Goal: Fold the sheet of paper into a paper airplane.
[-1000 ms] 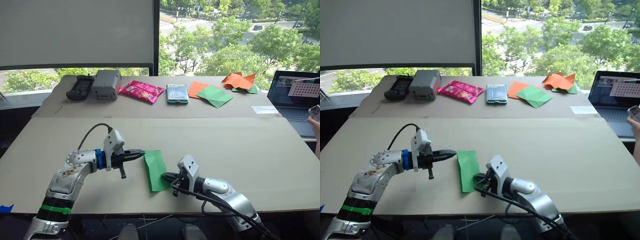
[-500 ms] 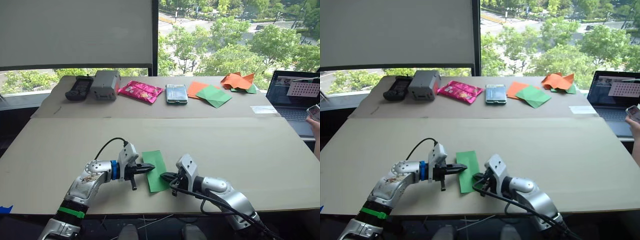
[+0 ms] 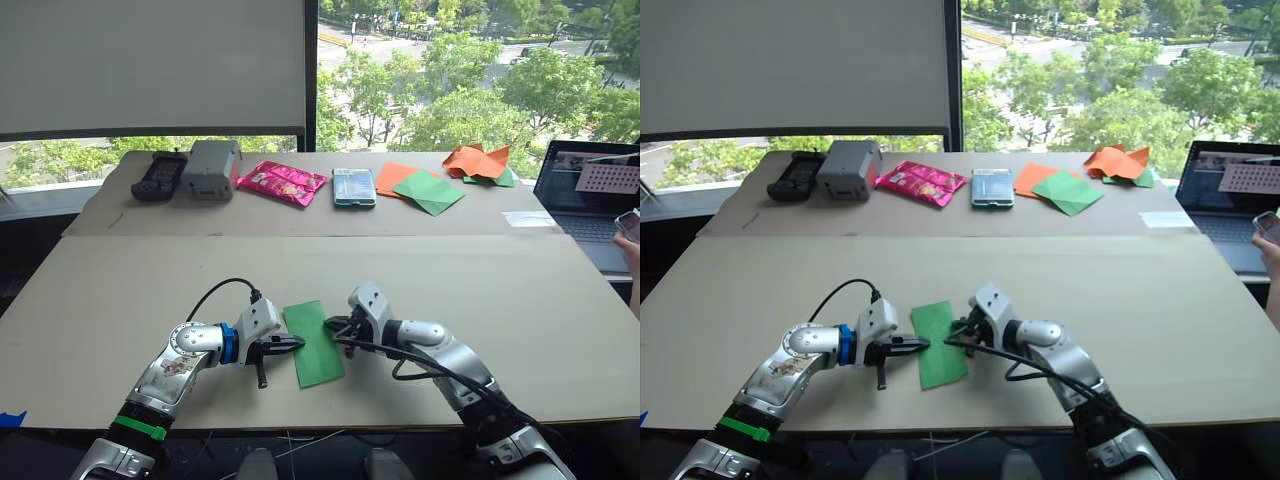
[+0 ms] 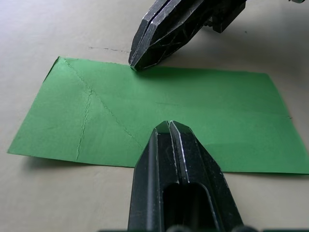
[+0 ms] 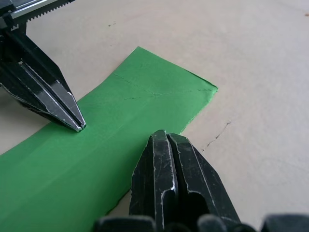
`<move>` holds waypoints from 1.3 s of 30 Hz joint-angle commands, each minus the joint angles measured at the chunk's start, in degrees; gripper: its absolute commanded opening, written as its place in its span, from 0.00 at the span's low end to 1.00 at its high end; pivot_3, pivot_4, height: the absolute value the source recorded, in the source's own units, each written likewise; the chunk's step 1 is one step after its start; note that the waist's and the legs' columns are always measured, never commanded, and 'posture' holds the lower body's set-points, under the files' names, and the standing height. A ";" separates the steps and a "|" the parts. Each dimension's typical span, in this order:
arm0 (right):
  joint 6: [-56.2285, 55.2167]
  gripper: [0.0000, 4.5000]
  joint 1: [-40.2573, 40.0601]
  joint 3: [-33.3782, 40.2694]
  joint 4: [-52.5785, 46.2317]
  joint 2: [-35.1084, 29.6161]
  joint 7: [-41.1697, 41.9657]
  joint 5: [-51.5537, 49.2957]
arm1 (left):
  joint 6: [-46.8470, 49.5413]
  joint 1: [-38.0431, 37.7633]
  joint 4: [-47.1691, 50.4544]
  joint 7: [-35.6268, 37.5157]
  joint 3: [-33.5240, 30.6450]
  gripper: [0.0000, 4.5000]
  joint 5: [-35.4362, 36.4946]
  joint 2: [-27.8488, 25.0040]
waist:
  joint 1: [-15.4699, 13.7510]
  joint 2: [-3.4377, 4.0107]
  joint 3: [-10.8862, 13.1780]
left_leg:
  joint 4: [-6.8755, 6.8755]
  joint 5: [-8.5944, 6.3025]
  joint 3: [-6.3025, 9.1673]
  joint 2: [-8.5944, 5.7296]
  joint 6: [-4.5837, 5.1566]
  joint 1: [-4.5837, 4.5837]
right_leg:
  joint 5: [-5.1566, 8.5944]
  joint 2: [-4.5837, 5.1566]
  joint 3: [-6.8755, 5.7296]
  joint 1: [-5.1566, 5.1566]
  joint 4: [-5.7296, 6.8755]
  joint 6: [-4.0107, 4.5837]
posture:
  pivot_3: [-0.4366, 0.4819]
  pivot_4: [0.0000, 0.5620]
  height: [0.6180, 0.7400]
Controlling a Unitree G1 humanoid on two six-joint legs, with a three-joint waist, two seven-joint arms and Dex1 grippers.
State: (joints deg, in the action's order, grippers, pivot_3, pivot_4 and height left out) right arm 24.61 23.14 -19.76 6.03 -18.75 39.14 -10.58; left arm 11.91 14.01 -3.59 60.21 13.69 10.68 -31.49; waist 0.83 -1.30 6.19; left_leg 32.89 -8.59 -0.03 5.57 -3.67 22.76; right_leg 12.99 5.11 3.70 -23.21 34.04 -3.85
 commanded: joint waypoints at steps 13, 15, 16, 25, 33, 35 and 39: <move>-7.61 0.00 9.14 1.21 15.77 6.13 1.10 4.77 | 0.20 -1.61 0.24 -0.46 1.18 0.00 -1.99 -0.77 | 0.22 0.14 -0.09 | -0.04 0.00 0.00 0.00 0.00 -0.06 | 0.00 -0.01 0.00 0.01 0.05 0.00 | 0.48 0.27 0.82; -8.15 0.00 9.38 2.30 14.24 6.44 1.61 3.95 | 0.32 -1.55 0.31 -0.45 1.25 0.00 -1.95 -0.76 | 0.21 0.15 -0.07 | -0.05 0.00 0.00 0.00 0.00 -0.05 | 0.00 -0.01 0.00 0.00 0.06 0.00 | 0.48 0.27 0.82; -8.30 0.00 9.51 2.65 13.61 6.55 1.70 3.79 | 0.31 -1.55 0.32 -0.41 1.30 0.00 -1.96 -0.81 | 0.21 0.16 -0.07 | -0.05 0.00 0.00 0.00 0.00 -0.04 | 0.00 -0.01 0.00 -0.01 0.06 0.00 | 0.48 0.27 0.82; -8.75 0.00 10.46 3.69 13.56 7.98 1.72 4.14 | 0.25 -1.13 -0.07 -0.23 1.67 0.00 -2.23 -0.87 | 0.16 0.20 -0.02 | -0.07 0.00 0.00 0.00 0.01 0.05 | 0.00 -0.02 0.00 -0.07 0.05 0.00 | 0.48 0.27 0.82; -6.59 0.00 8.86 1.44 14.79 7.90 1.16 7.86 | 0.13 -1.27 0.08 -0.32 1.59 0.00 -2.27 -1.12 | 0.16 0.21 -0.02 | -0.08 0.00 0.00 0.00 0.01 0.05 | 0.00 -0.02 0.00 -0.08 0.04 0.00 | 0.48 0.27 0.82; -5.65 0.00 8.55 1.11 15.96 7.95 0.92 8.82 | 0.15 -1.25 0.11 -0.32 1.58 0.00 -2.21 -1.10 | 0.17 0.22 -0.02 | -0.08 0.00 0.00 0.00 0.00 0.03 | 0.00 -0.01 0.00 -0.07 0.04 0.00 | 0.48 0.27 0.82; -4.55 0.00 7.37 -0.17 15.47 7.52 1.03 10.31 | 0.10 -1.24 0.09 -0.42 1.50 0.00 -2.21 -1.12 | 0.18 0.23 -0.04 | -0.08 0.00 -0.01 0.00 0.00 -0.01 | 0.01 -0.01 0.00 -0.04 0.04 0.00 | 0.48 0.27 0.82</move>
State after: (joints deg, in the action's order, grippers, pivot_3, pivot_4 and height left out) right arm 17.66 31.89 -18.53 20.89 -10.73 40.32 -2.07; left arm 11.29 13.27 -2.55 59.74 14.15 10.25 -31.83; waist 1.01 -1.07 6.15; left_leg 32.81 -8.59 -0.03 5.57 -3.67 22.75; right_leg 13.00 5.10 3.70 -23.25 34.08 -3.84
